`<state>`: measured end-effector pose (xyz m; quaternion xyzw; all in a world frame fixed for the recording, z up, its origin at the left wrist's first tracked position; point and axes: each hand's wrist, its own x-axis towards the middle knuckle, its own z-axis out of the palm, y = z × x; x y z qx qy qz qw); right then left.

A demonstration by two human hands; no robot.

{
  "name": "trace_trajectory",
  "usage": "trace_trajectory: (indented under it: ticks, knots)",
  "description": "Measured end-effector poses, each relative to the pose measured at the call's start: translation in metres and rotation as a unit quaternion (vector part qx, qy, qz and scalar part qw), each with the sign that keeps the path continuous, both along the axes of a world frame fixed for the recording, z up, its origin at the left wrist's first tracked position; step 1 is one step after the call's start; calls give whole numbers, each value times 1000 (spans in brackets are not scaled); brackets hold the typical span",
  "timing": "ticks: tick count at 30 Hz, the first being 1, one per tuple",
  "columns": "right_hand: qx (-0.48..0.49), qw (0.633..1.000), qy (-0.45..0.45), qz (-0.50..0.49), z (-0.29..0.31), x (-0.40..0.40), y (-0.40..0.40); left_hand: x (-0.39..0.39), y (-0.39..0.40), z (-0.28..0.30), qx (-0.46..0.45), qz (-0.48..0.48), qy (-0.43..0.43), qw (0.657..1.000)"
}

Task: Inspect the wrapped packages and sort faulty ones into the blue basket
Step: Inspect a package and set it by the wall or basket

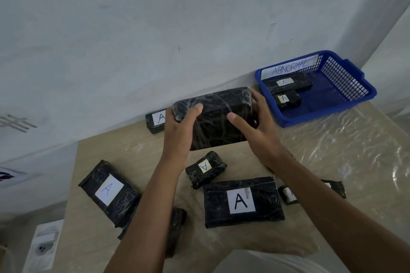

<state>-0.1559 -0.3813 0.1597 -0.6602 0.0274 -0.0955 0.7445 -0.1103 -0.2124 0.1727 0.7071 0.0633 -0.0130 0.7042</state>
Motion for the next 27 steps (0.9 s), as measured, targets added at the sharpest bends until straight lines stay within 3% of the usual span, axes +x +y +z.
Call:
trace_trajectory:
  ticks: [4, 9, 20, 23, 27]
  knots:
    - [16, 999, -6, -42, 2, 4, -3, -5, 2, -1, 32, -39, -56, 997]
    - [80, 995, 17, -63, 6, 10, -2, -15, -2, -5, 82, -17, -114, 990]
    - [41, 999, 20, -15, 4, 10, 1, -4, 1, -1, 78, 38, -69, 994]
    - [4, 999, 1, -37, -1, 8, 1, -3, 3, 1, 70, 15, -47, 996]
    - [4, 998, 0, -55, -1, 10, -1, -11, 4, 0, 100, -21, -87, 991]
